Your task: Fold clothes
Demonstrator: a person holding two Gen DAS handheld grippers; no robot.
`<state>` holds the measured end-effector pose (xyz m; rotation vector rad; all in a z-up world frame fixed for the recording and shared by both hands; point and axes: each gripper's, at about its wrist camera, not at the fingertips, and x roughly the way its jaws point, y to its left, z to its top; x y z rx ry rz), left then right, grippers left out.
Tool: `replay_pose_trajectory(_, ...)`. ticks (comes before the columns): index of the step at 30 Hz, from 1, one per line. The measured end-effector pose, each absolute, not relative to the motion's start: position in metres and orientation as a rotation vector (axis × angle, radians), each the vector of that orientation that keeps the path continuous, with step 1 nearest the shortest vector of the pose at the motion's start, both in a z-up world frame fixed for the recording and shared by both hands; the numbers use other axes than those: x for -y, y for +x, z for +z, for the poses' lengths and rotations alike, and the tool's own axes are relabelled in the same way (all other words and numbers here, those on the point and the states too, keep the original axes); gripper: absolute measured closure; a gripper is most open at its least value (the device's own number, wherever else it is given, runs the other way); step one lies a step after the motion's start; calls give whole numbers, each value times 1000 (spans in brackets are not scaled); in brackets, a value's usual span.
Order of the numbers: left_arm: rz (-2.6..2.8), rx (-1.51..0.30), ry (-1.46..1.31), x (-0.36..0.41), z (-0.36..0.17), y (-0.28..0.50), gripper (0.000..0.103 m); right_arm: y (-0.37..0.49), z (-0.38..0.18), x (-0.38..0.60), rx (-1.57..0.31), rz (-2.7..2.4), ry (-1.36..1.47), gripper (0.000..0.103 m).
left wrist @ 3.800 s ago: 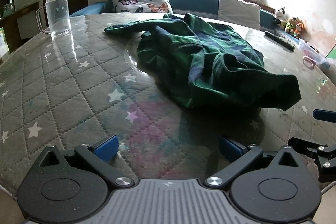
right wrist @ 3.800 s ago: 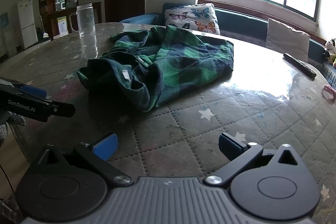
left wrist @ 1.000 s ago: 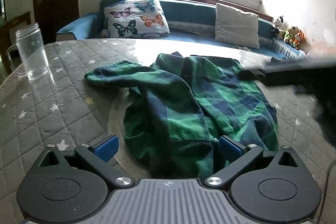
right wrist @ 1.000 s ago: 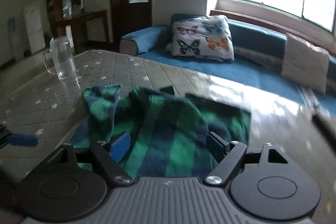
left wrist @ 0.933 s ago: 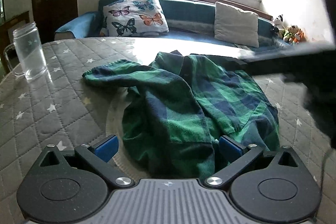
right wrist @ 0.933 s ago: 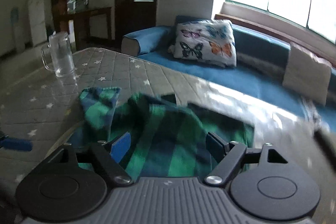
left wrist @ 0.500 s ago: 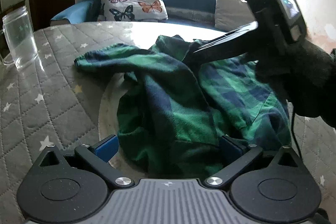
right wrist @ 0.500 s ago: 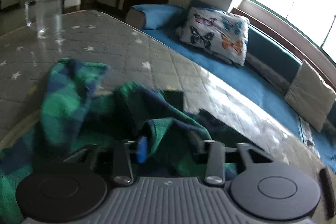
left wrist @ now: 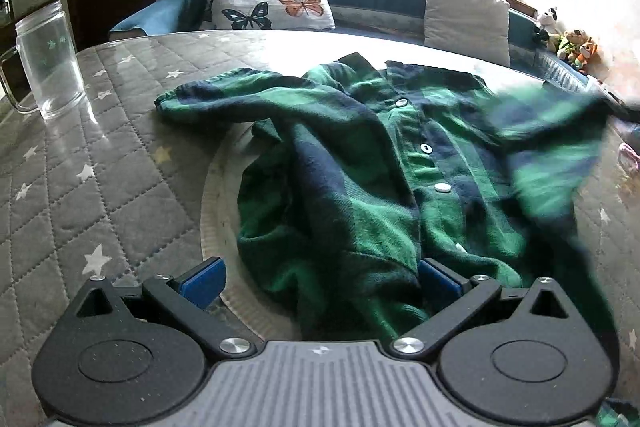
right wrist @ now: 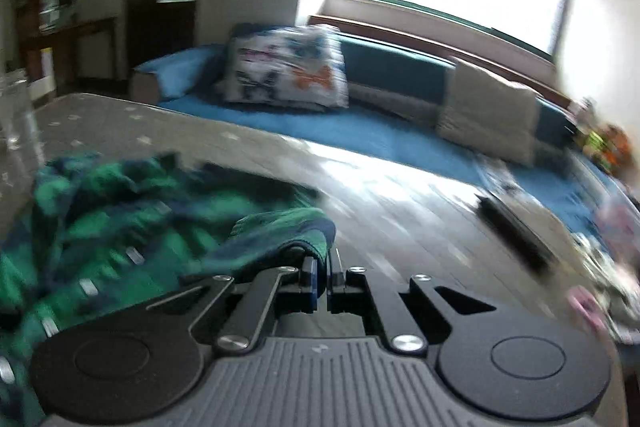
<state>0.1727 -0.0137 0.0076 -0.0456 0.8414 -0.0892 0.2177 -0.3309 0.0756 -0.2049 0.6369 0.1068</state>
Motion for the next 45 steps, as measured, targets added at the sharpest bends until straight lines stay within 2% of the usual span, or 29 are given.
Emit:
replay_pose_trajectory(7,-80,-848,-44,14,6,173,0,158,42,410,-742,-116,-125,100)
replay_pose_trajectory(10,-77,-850,-35,16,5,173,0,144,26,426,-794,-148,-113,92)
replay_pose_trajectory(11,-75,-851,-32,16,6,173,0,140,23,427,-799,-142,-123,84)
replay_pose_trajectory(12,-72,-852,-29,17,6,172,0,136,22,425,-798,-136,-141,67)
replay_pose_trajectory(14,-67,-851,-24,18,7,171,0,131,21,417,-779,-125,-190,52)
replay_pose_trajectory(18,-59,-848,-14,21,10,170,0,132,19,392,-729,-81,-297,47)
replay_pose_trajectory(26,-45,-857,4,23,11,171,0,143,20,358,-640,1,-409,46)
replay_pose_trajectory(29,-40,-860,5,24,11,172,0,140,22,348,-599,-12,-477,37)
replay_pose_trajectory(32,-39,-864,10,26,10,173,0,135,21,338,-558,-11,-558,37)
replay_pose_trajectory(35,-40,-869,14,28,8,174,0,139,18,338,-583,38,-561,43)
replay_pose_trajectory(38,-37,-874,17,28,7,174,0,150,10,347,-641,87,-492,65)
replay_pose_trajectory(40,-34,-876,17,28,7,174,0,158,5,355,-667,113,-424,71)
replay_pose_trajectory(43,-31,-878,19,28,7,174,0,160,7,368,-659,96,-371,95)
replay_pose_trajectory(45,-31,-878,20,28,7,174,0,160,9,376,-651,79,-344,101)
